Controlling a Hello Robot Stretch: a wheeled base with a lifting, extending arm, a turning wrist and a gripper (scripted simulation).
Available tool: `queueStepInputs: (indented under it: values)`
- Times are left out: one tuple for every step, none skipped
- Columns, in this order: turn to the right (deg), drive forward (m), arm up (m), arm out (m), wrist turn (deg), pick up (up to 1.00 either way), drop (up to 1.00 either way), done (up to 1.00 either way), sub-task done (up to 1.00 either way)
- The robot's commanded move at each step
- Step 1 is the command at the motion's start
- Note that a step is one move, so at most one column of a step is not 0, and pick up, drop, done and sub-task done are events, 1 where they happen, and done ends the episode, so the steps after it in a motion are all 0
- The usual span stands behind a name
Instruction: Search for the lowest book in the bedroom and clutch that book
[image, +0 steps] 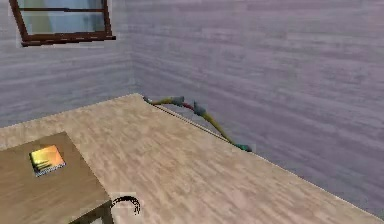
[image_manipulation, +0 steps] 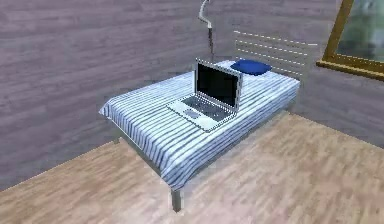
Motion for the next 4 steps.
queueStepInputs:
  values:
    - [-45.0, 0.00, 0.00, 0.00, 0.0, 0.00, 0.00, 0.00, 0.00]
    - [-45.0, 0.00, 0.00, 0.00, 0.0, 0.00, 0.00, 0.00, 0.00]
    - [-36.0, 0.00, 0.00, 0.00, 0.0, 0.00, 0.00, 0.00, 0.00]
    - [45.0, 0.00, 0.00, 0.00, 0.0, 0.00, 0.00, 0.00, 0.00]
